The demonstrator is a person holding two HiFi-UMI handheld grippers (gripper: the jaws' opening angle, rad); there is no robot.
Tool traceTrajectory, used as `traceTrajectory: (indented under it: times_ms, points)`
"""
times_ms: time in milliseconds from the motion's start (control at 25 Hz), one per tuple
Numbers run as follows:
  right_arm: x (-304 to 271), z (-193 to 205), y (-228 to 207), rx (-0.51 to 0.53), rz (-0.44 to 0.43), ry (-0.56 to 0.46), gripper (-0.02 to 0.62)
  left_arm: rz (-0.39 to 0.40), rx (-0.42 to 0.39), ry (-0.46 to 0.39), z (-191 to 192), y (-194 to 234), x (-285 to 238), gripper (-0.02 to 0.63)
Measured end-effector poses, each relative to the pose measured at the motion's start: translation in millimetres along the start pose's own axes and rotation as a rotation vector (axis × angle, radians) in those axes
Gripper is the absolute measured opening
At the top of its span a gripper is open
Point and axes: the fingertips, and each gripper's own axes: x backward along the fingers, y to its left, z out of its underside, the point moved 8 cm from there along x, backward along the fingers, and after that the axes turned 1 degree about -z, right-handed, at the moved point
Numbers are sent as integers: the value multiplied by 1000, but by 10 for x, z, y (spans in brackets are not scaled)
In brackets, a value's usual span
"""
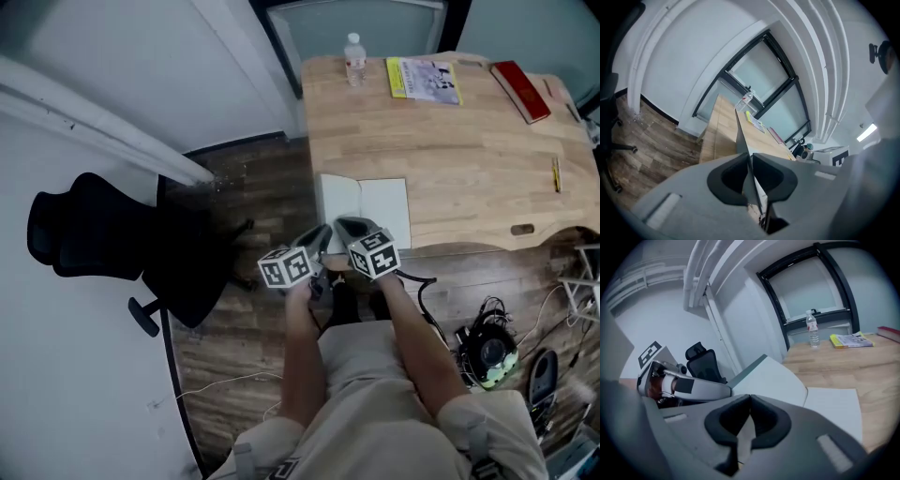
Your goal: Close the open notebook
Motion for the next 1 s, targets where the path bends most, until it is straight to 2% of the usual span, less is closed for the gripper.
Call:
traceTrajectory:
  times_ms: [480,760,920,1000]
  points:
    - [801,76,-219,15,-8,-27,2,-18,-44,-75,209,-854,-358,41]
    - [1065,215,-492,18,-5,-4,2,-43,-76,-63,404,-1143,-653,42]
    - [1175,337,-649,-3,-16,12,2,-73,-158,-87,535,-1327,-818,54]
    - [1226,408,-758,-32,-2,14,2,-56,-174,-90,611,-1406,-911,79]
